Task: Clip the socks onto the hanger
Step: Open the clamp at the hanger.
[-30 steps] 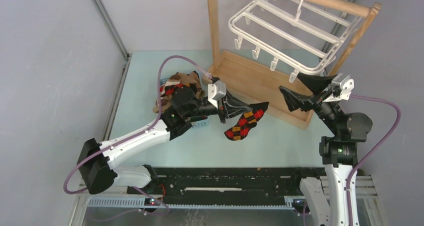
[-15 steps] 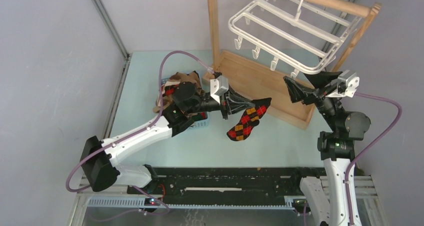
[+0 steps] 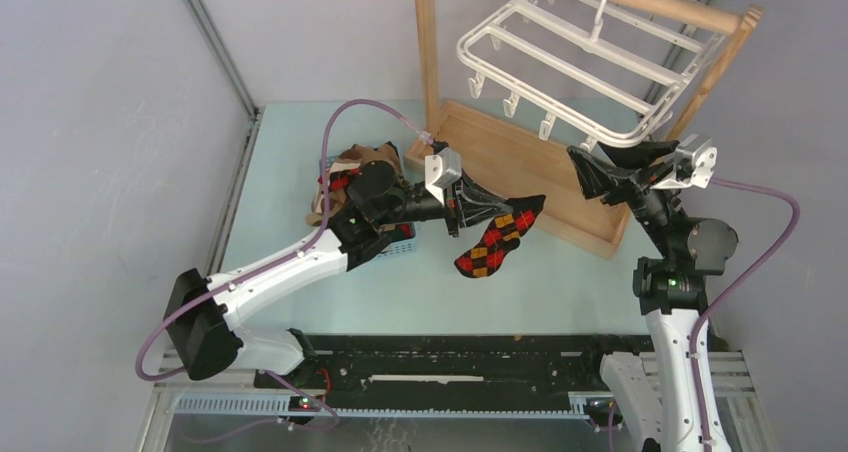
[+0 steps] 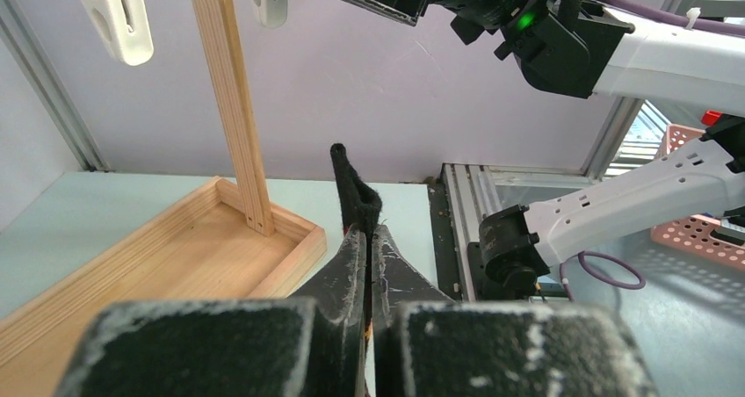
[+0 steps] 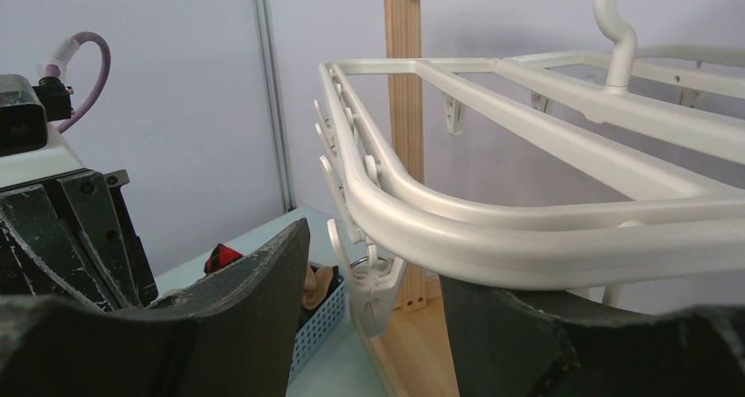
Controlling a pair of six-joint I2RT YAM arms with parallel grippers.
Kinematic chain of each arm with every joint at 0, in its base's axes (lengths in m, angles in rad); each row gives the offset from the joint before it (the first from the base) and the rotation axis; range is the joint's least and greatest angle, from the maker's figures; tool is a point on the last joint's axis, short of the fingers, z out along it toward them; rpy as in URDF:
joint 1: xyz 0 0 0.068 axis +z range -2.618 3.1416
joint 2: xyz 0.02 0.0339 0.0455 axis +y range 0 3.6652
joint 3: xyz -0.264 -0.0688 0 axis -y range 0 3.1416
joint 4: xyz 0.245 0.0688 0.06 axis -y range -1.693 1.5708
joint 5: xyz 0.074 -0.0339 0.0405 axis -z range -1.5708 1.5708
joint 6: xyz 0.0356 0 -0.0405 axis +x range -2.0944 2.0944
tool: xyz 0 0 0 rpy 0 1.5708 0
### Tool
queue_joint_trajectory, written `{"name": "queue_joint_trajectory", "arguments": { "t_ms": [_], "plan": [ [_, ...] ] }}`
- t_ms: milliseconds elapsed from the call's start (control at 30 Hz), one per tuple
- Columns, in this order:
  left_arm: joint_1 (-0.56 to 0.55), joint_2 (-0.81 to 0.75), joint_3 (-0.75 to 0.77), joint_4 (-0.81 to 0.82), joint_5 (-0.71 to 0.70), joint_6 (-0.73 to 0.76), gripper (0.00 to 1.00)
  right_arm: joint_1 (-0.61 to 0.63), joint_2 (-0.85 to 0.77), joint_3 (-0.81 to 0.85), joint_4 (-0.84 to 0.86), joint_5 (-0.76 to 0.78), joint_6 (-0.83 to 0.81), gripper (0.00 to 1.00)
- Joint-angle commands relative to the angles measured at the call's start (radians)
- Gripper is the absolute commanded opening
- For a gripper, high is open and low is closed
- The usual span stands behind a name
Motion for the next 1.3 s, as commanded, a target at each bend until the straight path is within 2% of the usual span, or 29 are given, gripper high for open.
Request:
{"name": "queue_joint_trajectory", "arguments": {
  "t_ms": [0, 333, 500, 567, 967, 1267],
  "plan": [
    [0.006, 0.000, 0.069, 0.028, 0.015, -0.016, 0.00, 0.010, 0.013, -0.001, 0.050, 0.018, 0.021, 0.62],
    [0.006, 0.026, 0.093, 0.040, 0.025, -0.036, 0.00, 0.012, 0.012, -0.001, 0.075, 0.004, 0.044, 0.48],
    [0.006, 0.051, 0.132, 0.040, 0.033, -0.062, 0.00, 0.014, 0.007, -0.001, 0.073, 0.001, 0.065, 0.28],
    [0.006, 0.071, 0.159, 0.042, 0.032, -0.084, 0.00, 0.014, 0.000, 0.000, 0.065, 0.003, 0.079, 0.23],
    [0.020, 0.208, 0.330, -0.031, 0.121, -0.183, 0.00, 0.017, -0.014, 0.050, -0.037, -0.024, 0.141, 0.08],
    [0.034, 0.258, 0.379, -0.062, 0.178, -0.187, 0.00, 0.017, -0.012, 0.053, -0.023, -0.057, 0.177, 0.06]
  ]
}}
